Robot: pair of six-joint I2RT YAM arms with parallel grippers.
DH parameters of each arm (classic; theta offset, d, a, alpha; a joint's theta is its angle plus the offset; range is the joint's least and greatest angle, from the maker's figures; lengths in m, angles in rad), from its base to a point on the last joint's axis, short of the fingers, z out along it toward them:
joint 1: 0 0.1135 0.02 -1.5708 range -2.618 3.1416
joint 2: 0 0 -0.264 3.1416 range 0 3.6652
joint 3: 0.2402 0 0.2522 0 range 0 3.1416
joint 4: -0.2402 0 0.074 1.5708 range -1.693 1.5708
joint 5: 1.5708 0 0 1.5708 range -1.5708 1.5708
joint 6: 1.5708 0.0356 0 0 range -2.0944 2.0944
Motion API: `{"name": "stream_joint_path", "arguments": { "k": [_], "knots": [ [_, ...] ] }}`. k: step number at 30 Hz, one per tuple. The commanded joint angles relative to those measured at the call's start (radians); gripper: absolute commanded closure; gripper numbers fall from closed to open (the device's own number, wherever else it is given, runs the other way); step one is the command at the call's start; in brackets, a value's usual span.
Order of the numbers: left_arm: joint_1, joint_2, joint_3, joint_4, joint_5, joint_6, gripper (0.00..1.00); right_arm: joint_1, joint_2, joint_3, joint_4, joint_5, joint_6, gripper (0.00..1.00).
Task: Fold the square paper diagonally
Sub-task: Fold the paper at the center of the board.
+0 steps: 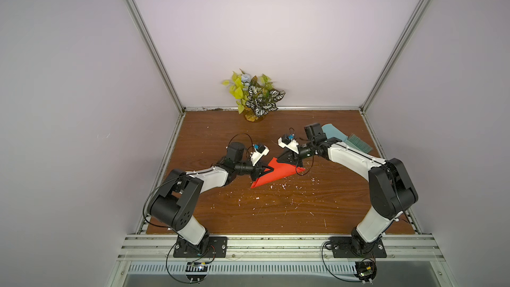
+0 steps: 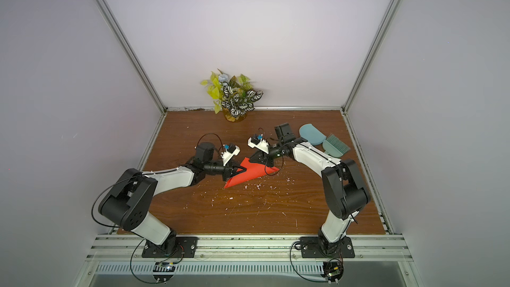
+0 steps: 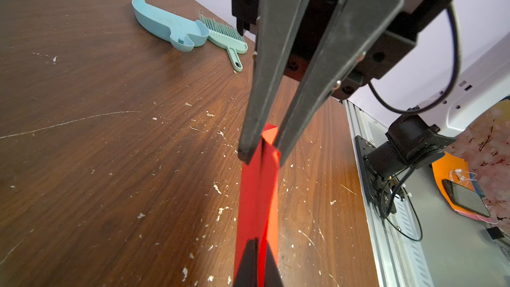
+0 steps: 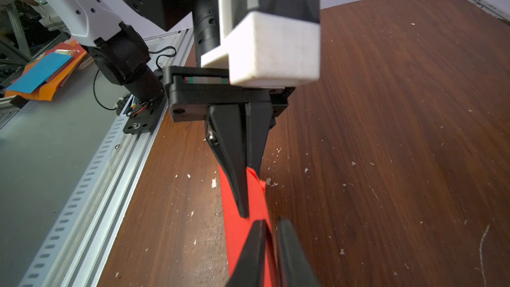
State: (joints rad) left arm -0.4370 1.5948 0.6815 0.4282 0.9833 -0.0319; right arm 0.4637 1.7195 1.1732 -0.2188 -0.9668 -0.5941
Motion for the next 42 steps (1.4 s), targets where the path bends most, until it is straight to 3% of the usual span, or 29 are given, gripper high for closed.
{"name": "stream_joint_path", "arguments": {
  "k": [1,22,42],
  "knots": [
    [-0.008,-0.017,0.001,0.007,0.018,0.013,0.99,0.004,0.009,0.031,-0.055,-0.027,-0.029,0.87],
    [-0.008,-0.025,-0.003,0.018,0.028,0.007,0.99,0.012,0.003,0.026,-0.067,-0.035,-0.050,0.87],
    [-0.008,-0.004,0.003,0.045,0.075,-0.025,0.99,0.013,-0.087,-0.058,0.043,-0.033,-0.069,0.82]
  ]
}}
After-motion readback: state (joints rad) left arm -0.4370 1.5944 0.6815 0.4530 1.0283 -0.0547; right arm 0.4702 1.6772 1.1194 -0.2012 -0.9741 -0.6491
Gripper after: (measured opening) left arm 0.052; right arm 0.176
